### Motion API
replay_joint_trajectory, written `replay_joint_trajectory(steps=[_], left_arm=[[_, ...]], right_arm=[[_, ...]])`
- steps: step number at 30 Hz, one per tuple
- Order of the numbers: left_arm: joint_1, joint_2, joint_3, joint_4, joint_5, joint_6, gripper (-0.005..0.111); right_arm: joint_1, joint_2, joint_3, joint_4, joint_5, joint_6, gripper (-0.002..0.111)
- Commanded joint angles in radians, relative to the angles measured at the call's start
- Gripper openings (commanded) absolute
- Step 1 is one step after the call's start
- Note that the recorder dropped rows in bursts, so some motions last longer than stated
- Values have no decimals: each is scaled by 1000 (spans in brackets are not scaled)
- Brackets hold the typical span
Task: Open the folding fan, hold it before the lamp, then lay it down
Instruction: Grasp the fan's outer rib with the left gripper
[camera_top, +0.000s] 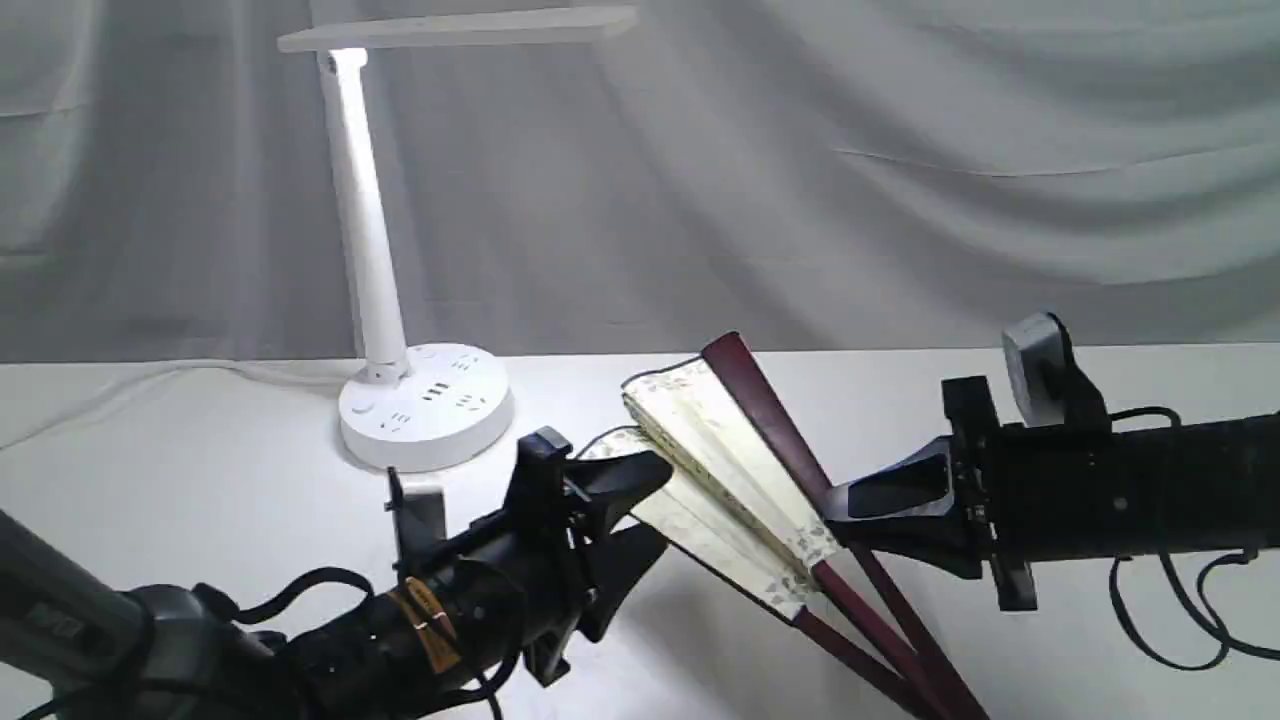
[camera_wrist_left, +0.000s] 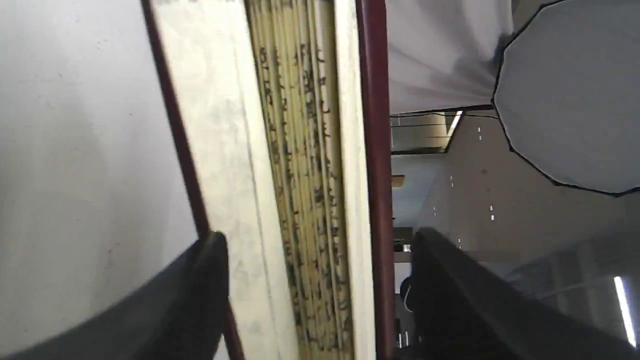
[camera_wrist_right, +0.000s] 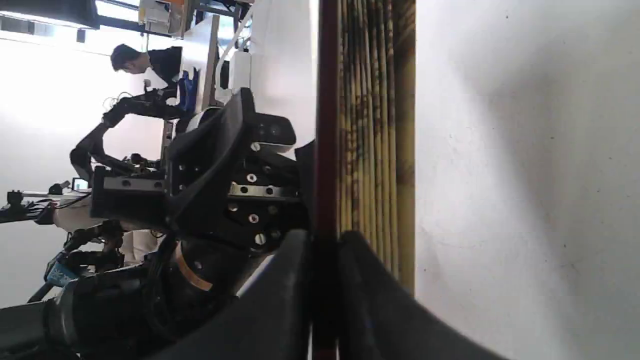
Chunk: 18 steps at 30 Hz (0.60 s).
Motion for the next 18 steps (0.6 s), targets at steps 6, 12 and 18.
replay_joint_trajectory(steps=[6, 12, 18], left_arm=[[-24, 63, -78, -12, -11, -73, 54], [-24, 64, -78, 42, 5, -73, 54], [-24, 65, -78, -19, 72, -90, 52]], right_arm=[[-8, -14, 2, 22, 12, -19, 0], [-8, -14, 2, 47, 12, -39, 0], [-8, -14, 2, 52, 12, -39, 0]])
